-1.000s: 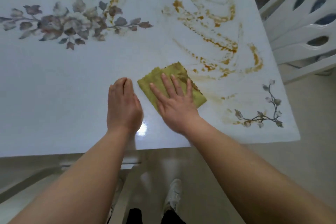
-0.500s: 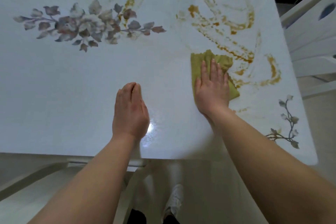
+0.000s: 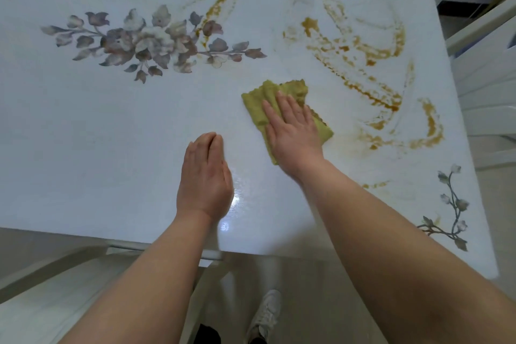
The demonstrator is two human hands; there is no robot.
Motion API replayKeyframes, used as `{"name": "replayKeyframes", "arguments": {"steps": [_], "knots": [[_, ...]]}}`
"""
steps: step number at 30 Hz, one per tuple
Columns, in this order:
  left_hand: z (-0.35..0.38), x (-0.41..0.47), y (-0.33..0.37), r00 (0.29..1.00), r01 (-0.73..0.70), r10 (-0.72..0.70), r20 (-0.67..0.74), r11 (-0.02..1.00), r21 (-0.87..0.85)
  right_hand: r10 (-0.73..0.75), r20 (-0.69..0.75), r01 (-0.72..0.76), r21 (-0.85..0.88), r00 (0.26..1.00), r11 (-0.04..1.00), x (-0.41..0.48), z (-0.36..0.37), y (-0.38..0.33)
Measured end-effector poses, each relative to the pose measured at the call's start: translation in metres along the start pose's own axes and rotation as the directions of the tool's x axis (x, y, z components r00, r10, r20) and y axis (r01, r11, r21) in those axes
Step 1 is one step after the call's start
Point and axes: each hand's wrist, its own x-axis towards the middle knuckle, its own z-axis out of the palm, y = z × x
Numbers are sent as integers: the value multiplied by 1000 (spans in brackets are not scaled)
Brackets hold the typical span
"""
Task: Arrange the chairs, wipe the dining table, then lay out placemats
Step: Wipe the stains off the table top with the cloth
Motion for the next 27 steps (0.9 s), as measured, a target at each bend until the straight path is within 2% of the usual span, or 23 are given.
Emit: {"name": "replayKeyframes", "arguments": {"steps": [3, 6, 9, 11, 14, 17, 20, 22, 23, 25, 27], "knots": [[-1, 0, 0, 1000, -2, 2, 9, 1000, 9, 75, -14, -75, 30, 997, 997, -14, -2, 12], [-1, 0, 0, 1000, -5, 5, 6, 1000, 8, 120, -88, -104, 168, 989, 980, -25, -7, 15], [-1, 0, 0, 1000, -7, 7, -4, 1000, 4, 363, -177, -307, 279, 915, 910, -23, -12, 15], [-1, -1, 0, 1000, -5, 5, -4, 1000, 3, 418, -154, -382, 216, 895, 899, -20, -14, 13], [0, -1, 0, 1000, -7, 8, -7, 1000, 5, 314, -128, -292, 170, 941, 941, -15, -18, 7], [0, -1, 0, 1000, -5, 5, -6, 1000, 4, 263, -113, -211, 339, 958, 917, -14, -29, 5], [1, -1, -2, 1000, 0, 0, -1, 1000, -5, 384, -290, -249, 410, 877, 877, -15, -49, 12], [1, -2, -1, 1000, 0, 0, 0, 1000, -8, 361, -408, -233, 331, 838, 914, -16, -59, 13], [1, -2, -1, 1000, -1, 1, 1, 1000, -10, 309, -418, -201, 283, 854, 938, -16, -61, 9], [0, -1, -1, 1000, -4, 4, -1, 1000, -15, 154, -302, -108, 164, 941, 981, -19, -53, 0], [0, -1, -1, 1000, -5, 5, -2, 1000, -14, 34, -181, -25, 53, 983, 998, -23, -37, -7]]}}
